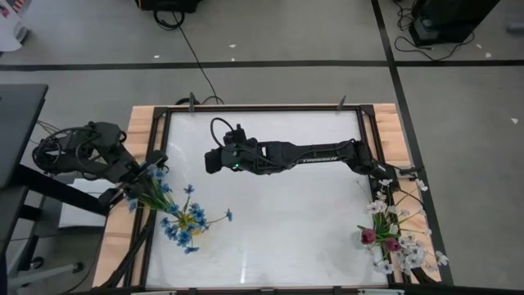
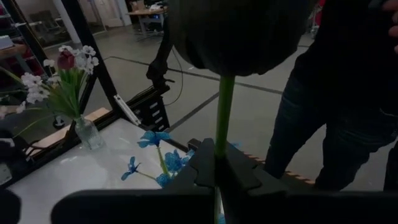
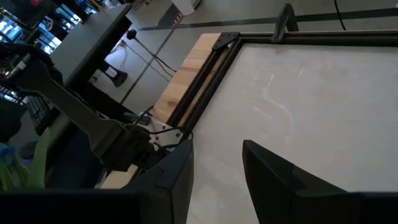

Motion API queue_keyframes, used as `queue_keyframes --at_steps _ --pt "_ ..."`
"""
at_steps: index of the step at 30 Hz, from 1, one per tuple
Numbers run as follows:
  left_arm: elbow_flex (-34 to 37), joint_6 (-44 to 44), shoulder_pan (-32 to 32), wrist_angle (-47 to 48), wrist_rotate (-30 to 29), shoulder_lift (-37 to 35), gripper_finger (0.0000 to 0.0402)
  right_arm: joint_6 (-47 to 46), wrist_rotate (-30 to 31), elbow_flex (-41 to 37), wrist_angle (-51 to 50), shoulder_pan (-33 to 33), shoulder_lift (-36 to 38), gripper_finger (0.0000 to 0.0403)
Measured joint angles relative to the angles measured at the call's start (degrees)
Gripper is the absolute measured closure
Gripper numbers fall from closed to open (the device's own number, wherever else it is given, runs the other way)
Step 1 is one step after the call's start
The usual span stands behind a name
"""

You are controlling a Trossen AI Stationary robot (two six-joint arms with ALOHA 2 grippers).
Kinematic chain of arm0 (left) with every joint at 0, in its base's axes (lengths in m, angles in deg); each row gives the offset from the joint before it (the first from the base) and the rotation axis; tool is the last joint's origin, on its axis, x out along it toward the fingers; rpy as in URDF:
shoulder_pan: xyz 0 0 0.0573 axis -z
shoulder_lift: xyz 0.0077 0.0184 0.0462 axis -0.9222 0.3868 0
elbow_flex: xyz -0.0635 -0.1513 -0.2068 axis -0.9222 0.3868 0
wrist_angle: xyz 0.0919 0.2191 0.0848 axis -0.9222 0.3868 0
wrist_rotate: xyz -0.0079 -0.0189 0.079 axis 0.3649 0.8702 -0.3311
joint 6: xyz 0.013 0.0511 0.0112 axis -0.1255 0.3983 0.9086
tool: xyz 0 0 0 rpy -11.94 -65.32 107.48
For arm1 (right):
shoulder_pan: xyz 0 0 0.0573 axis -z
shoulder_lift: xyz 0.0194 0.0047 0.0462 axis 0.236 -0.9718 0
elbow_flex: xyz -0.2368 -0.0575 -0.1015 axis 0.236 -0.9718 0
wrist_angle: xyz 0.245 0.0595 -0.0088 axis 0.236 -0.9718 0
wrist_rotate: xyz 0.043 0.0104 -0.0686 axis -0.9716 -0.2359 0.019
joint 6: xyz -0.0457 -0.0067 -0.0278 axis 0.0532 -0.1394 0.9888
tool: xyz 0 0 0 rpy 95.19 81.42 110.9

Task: Sort flowers into vase by color
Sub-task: Put the black tulip into the yellow vase

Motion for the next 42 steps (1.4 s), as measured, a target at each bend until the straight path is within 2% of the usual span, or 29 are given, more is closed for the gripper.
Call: queue_keyframes --at_steps 14,18,27,33,42 --pt "-1.3 2.2 0.0 4.1 -2.0 0.4 0.0393 0.0 -1.3 0.0 0.1 0.5 0.0 0.0257" --pt "-1.3 4.5 0.0 7.1 -4.7 0.4 0.0393 0.0 -1.3 0.0 0.2 0.5 0.0 0.0257" --pt "-1.3 4.3 0.0 8.8 -4.6 0.5 0.0393 -0.4 -1.5 0.0 0.8 0.5 0.0 0.0257" --pt "-1.4 0.0 0.1 5.6 2.7 1.6 0.0392 -0.4 -2.5 0.0 1.2 1.0 0.0 0.0257" --pt "-1.3 1.1 6.2 8.6 2.8 7.8 0.0392 0.4 -4.5 0.0 2.3 2.1 0.0 0.0257"
